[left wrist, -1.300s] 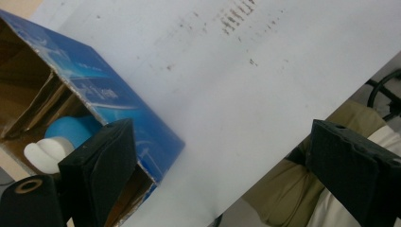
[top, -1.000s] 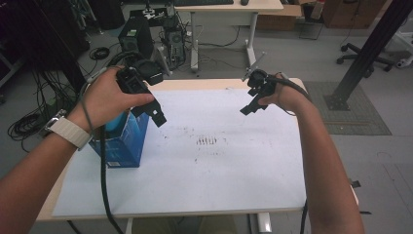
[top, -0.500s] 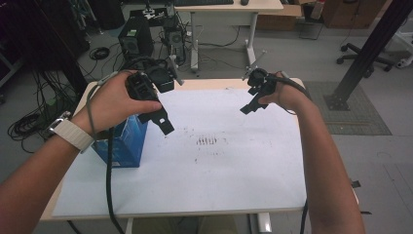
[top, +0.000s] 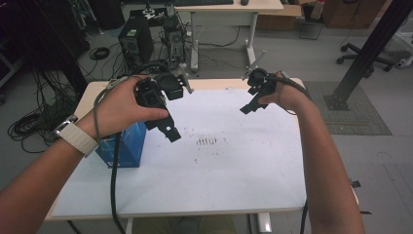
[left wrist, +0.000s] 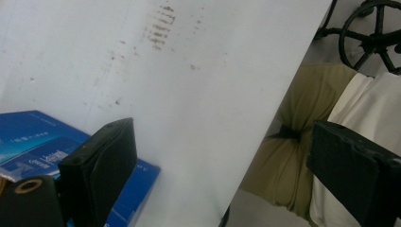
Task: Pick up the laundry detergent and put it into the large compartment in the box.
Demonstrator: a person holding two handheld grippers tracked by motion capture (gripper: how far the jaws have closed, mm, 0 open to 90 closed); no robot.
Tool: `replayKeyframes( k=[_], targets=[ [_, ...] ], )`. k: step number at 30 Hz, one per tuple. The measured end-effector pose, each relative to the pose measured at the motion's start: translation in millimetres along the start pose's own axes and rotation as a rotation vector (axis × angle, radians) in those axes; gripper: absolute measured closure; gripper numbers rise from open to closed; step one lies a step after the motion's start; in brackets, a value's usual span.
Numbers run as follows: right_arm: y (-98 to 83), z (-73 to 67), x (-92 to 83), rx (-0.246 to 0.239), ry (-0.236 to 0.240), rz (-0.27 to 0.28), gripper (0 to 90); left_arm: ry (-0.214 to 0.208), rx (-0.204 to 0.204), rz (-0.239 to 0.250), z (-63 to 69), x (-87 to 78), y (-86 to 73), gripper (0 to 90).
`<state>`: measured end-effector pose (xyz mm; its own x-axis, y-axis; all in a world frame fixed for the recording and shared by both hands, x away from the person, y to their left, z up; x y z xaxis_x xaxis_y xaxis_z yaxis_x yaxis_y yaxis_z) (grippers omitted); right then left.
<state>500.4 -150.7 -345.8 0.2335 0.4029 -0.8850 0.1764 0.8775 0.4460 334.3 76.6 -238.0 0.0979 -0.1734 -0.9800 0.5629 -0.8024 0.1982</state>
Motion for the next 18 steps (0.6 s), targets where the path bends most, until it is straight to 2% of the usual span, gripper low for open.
replayKeyframes(
  k=[5, 13, 18],
  targets=[
    [0.2, 0.2, -0.3, 0.004, -0.001, 0.002, 12.1, -0.006, 0.016, 0.005, 4.0, 1.6, 0.7, 9.9],
    [2.0, -1.7, 2.8, -0.001, 0.002, 0.0, 11.8, -0.027, 0.044, 0.045, 11.8, 5.5, 3.0, 9.9],
    [2.7, -2.1, 4.3, -0.001, 0.003, -0.001, 11.8, -0.021, 0.055, 0.048, 14.7, 9.7, 4.9, 9.9]
  ],
)
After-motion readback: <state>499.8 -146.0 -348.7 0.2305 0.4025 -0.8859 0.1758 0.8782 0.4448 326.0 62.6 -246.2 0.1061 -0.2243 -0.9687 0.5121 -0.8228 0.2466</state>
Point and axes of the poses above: each handheld gripper's, and its own axes: x roughly forward along the jaws, y roughly out of its top, z roughly to its right, the point moved 8 cm from there along x, roughly forward along the jaws, and after that the axes turned 9 degrees about -x, right-handed, at the moved point
